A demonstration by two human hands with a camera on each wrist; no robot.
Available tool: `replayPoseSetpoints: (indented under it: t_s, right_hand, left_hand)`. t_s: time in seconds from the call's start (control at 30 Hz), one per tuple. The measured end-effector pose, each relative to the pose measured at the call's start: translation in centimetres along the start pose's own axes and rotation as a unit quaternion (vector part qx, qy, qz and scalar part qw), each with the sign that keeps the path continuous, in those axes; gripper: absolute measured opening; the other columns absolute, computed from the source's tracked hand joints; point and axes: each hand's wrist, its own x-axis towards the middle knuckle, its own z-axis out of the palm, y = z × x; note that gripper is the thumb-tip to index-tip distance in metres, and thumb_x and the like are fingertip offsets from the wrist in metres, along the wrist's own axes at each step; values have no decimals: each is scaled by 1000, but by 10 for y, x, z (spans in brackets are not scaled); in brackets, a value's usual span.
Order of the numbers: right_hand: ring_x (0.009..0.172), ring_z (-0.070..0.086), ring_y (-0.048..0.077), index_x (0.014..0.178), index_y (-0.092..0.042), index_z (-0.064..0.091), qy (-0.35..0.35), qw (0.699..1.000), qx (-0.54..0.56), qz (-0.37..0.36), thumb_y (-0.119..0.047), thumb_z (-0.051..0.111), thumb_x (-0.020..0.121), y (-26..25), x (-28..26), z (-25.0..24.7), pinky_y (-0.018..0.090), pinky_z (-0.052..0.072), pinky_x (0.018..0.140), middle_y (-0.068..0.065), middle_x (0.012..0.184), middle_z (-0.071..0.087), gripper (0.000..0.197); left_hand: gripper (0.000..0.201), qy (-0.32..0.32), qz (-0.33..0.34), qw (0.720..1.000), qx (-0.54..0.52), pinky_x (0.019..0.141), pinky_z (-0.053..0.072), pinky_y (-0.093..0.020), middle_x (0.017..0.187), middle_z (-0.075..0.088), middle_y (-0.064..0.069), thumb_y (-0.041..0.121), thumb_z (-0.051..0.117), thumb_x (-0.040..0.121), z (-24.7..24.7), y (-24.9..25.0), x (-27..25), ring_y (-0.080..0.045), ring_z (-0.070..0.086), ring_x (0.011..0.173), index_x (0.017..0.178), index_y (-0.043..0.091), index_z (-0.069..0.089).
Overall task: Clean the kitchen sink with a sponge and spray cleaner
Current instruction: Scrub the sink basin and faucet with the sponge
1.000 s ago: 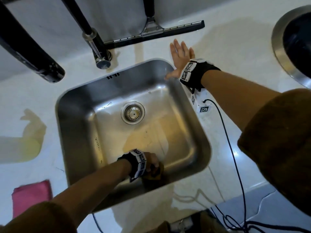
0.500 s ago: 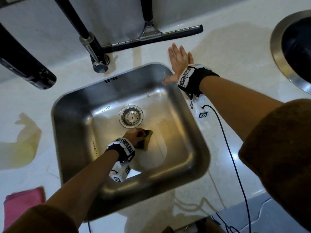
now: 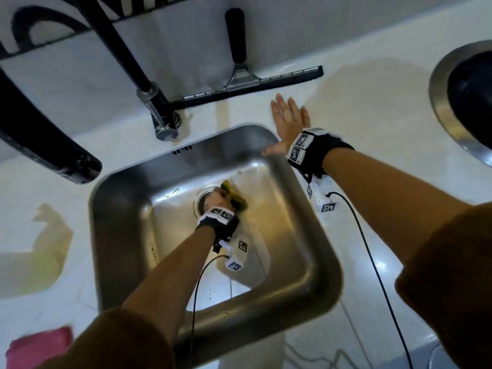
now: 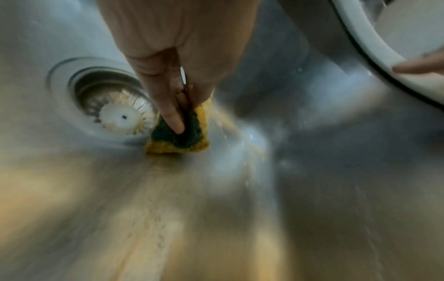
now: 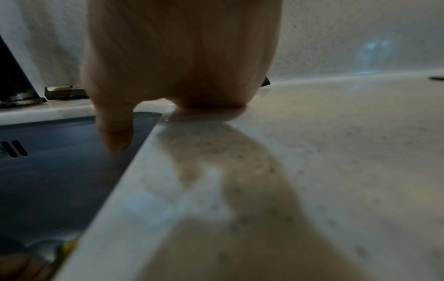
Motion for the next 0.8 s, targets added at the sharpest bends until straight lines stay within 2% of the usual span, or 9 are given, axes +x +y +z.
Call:
replayPoseSetpoints:
  t_s: [0.1,0.17,0.2,0.27,0.37,0.47,0.53,0.7,0.8]
  right_hand:
    - [146,-16,28,149,-13,-12,14,1000,4,-1,-60,67,72,-1,0,2,46,-7,117,4,157,-19,120]
    - [146,-15,29,149,-13,-11,22,1000,-5,2,-61,67,71,-1,0,3,46,-5,118,4,158,-18,121]
    - [146,-15,29,149,-13,-11,23,1000,-8,3,-62,67,71,-1,0,3,46,-5,118,4,158,-18,121]
    - [146,-15,29,149,-12,-11,19,1000,-3,0,-61,67,72,-1,0,1,46,-5,117,4,158,-19,120]
    - [146,-15,28,150,-12,-10,14,1000,11,-4,-59,67,73,0,0,-1,46,-7,117,4,158,-18,118]
    - [145,-17,28,149,-13,-12,14,1000,2,0,-61,66,71,1,1,2,46,-7,117,4,157,-19,120]
    - [145,-17,28,149,-13,-12,10,1000,6,-1,-61,66,72,1,1,3,46,-7,117,4,157,-20,120]
    - [145,-17,28,149,-13,-12,9,1000,10,-2,-63,66,71,1,0,1,47,-7,117,4,158,-19,121]
    - [145,-18,28,149,-12,-13,4,1000,9,-3,-62,66,71,1,-2,1,46,-9,117,5,157,-20,121]
  left_hand:
    - [22,14,-4,1000,-17,95,51,-34,121,63,-13,18,54,92,-14,20,35,-29,61,112,111,11,62]
    - [9,16,-6,1000,-2,86,49,-26,114,63,-11,16,53,93,-16,31,50,-27,58,115,90,16,62]
    - [14,21,4,1000,6,83,48,-24,112,62,-13,15,53,93,-14,34,54,-28,57,116,81,19,59]
    - [10,18,17,999,23,92,47,-32,120,62,-16,13,54,91,-7,37,59,-32,57,116,90,13,64]
    - [24,1,74,995,71,95,49,-37,119,64,-16,18,61,88,9,42,57,-33,60,109,109,9,65]
    - [28,-45,164,973,157,91,45,-32,116,64,-16,26,62,87,21,56,42,-32,59,109,108,8,65]
    - [23,-82,204,958,186,86,43,-29,115,63,-14,23,62,85,32,61,32,-31,58,108,103,9,64]
    - [22,-154,236,931,233,95,41,-28,126,57,-10,19,56,90,59,62,-2,-29,56,113,110,13,62]
    - [25,-192,251,915,251,97,43,-33,120,59,-13,17,58,89,72,48,-32,-31,58,110,110,6,63]
